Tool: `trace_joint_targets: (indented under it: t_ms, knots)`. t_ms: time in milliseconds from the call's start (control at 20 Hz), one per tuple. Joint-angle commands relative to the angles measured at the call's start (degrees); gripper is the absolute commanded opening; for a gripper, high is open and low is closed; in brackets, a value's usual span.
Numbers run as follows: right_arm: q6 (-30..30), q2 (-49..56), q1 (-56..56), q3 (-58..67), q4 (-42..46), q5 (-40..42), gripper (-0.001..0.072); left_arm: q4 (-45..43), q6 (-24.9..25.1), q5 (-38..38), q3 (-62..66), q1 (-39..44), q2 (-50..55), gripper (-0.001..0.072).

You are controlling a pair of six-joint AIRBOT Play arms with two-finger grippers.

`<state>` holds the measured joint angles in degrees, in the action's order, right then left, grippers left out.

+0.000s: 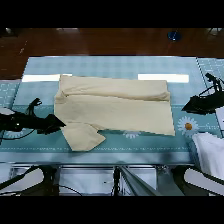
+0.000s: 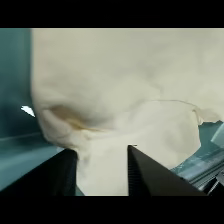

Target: Fold the shirts.

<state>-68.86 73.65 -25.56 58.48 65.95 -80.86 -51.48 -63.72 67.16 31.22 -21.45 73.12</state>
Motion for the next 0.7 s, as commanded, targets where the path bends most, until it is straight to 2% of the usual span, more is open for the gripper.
trace_joint_targets:
  t_ms: [0, 50, 300, 350, 400, 650]
  knots:
    - [0.0, -0.3, 0.0, 0.0, 0.8, -1.2, 0.0379, -0.5, 0.1, -3.9, -0.2, 4.9, 3.2, 0.0105]
    - [0.0, -0.5, 0.0, 0.0, 1.1, -1.2, 0.0379, -0.5, 0.2, -4.3, -0.2, 4.8, 3.1, 0.0034]
    - [-0.6, -1.8, -0.9, -0.2, 4.9, -1.7, 0.0397, -0.5, 0.5, -3.5, -0.2, 2.1, 2.4, 0.0033]
    - [-0.7, -1.8, -1.9, -0.8, 4.2, -2.1, 0.0503, -0.5, 0.7, -3.0, -0.2, 1.5, 2.2, 0.0033]
    - [-0.7, -1.8, -3.3, -1.9, 2.9, -2.8, 0.0538, -0.5, 1.0, -2.7, -0.2, 1.1, 2.0, 0.0033]
    - [0.9, -1.8, -8.8, -14.5, -0.2, -2.6, 0.0539, -0.5, 1.8, -2.0, -0.2, 0.0, 1.8, 0.0033]
